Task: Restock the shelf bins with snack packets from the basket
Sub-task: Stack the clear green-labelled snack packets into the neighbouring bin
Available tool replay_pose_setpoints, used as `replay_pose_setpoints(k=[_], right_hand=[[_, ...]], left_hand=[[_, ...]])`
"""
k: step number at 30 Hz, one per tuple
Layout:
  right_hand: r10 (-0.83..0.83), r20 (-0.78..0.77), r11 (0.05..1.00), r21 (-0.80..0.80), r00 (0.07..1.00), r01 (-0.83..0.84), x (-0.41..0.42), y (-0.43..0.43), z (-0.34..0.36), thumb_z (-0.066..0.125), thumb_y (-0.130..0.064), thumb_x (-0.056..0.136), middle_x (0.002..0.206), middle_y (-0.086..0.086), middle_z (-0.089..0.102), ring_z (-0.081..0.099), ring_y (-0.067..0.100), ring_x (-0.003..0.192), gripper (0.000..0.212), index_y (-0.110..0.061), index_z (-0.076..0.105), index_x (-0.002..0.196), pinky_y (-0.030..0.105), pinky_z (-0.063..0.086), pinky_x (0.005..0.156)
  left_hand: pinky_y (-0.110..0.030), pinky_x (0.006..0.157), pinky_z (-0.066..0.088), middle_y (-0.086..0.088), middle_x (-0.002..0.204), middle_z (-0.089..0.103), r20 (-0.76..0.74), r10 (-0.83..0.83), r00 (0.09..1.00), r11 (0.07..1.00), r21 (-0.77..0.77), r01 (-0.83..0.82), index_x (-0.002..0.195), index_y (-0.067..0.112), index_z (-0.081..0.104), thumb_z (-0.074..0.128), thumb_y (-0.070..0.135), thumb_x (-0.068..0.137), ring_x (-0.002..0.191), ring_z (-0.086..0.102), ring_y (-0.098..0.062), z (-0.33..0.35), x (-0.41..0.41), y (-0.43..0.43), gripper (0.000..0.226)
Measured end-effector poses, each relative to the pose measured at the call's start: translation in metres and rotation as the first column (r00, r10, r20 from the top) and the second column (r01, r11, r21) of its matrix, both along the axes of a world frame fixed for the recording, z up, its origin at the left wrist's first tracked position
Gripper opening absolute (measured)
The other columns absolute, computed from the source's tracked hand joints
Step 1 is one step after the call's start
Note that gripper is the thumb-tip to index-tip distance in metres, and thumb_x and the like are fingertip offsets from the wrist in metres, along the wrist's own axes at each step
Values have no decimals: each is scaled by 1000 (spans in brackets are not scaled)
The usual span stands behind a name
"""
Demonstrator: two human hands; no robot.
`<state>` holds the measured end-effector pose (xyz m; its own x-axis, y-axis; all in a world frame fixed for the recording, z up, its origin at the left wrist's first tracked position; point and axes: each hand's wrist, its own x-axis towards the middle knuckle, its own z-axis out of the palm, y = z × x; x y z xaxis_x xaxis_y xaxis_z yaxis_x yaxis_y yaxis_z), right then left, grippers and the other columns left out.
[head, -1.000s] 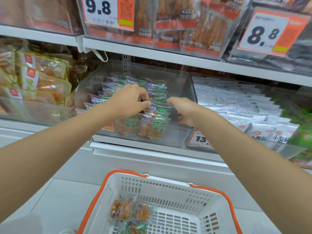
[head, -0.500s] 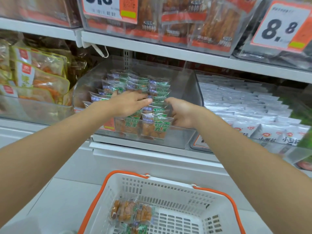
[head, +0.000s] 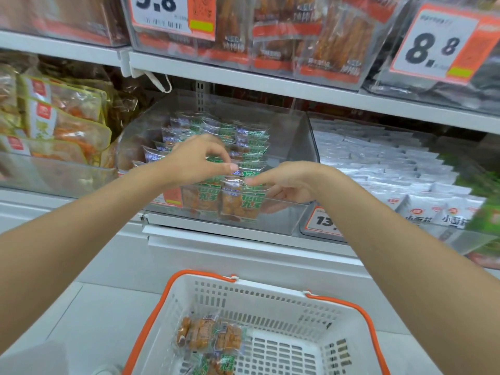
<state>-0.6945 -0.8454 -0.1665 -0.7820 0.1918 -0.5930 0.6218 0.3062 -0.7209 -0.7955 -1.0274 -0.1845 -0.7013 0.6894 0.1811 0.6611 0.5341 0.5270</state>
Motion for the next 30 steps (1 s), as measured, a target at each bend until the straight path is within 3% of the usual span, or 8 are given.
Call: replay_pose_setpoints(k=[5, 12, 15, 18, 21, 26, 28, 30], right_hand=[[15, -15, 992, 125, 1000, -13, 2, -8, -1, 76, -26, 83, 120, 21, 62, 71, 31, 99, 66, 4, 46, 134, 41, 56, 92], [24, 66, 963, 267, 998, -41, -12, -19, -5, 77, -38, 81, 102, 14, 68, 72, 28, 96, 64, 5, 53, 122, 40, 55, 93], [24, 33, 984, 174, 999, -29, -3, -8, 0, 79, -39, 79, 127, 18, 60, 71, 28, 97, 80, 0, 43, 138, 41, 56, 92], [16, -95, 971, 237, 995, 7, 7, 0, -2, 80, -41, 76, 108, 12, 68, 71, 24, 98, 70, 2, 53, 125, 39, 56, 92], [-32, -209, 972, 220, 977, 79, 13, -2, -9, 81, -31, 78, 102, 16, 73, 74, 22, 90, 52, 7, 65, 110, 33, 61, 79], [32, -274, 934, 352, 961, 70, 18, -9, -14, 74, -37, 85, 92, 9, 74, 71, 18, 82, 47, 6, 70, 103, 29, 58, 75], [34, -432, 870, 457, 901, 186, 27, -15, -18, 70, -37, 87, 88, 2, 69, 64, 16, 81, 36, -3, 71, 96, 27, 49, 69], [48, -649, 816, 463, 759, 345, 43, -24, -22, 67, -25, 88, 86, -3, 67, 61, 13, 80, 13, -12, 68, 90, 29, 49, 73]], left_hand=[[-50, 114, 22, 14, 139, 46, 18, -54, 998, 970, -235, 57, 79, 49, 67, 62, 65, 77, 134, 34, -14, 4, 6, -3, 17], [-51, 116, 10, 16, 147, 39, -50, -61, 997, 914, -403, 36, 98, 45, 71, 55, 55, 91, 142, 20, -19, 1, 5, 6, 21], [-50, 116, 22, 12, 139, 52, 19, -65, 998, 974, -217, 67, 88, 40, 74, 66, 48, 86, 136, 36, -17, 1, 1, 1, 12], [-45, 114, 30, 8, 131, 58, 92, -65, 994, 997, -43, 69, 87, 33, 76, 71, 38, 84, 127, 47, -14, 0, 4, -5, 7], [-45, 113, 33, 10, 127, 60, 110, -54, 993, 994, -87, 64, 88, 35, 73, 66, 43, 87, 125, 50, -15, -2, 9, -6, 11], [-51, 116, 23, 11, 139, 54, 18, 23, 1000, 984, -177, -19, 89, 44, 68, 63, 51, 88, 136, 40, -19, 2, 18, -4, 9], [-52, 114, 23, 9, 137, 54, -94, 51, 994, 991, -117, -62, 100, 39, 70, 65, 47, 87, 135, 39, -19, 2, 30, -4, 16], [-48, 109, 28, 7, 126, 57, -263, 94, 960, 995, -6, -99, 105, 34, 68, 64, 42, 88, 127, 42, -19, 1, 51, -3, 19]])
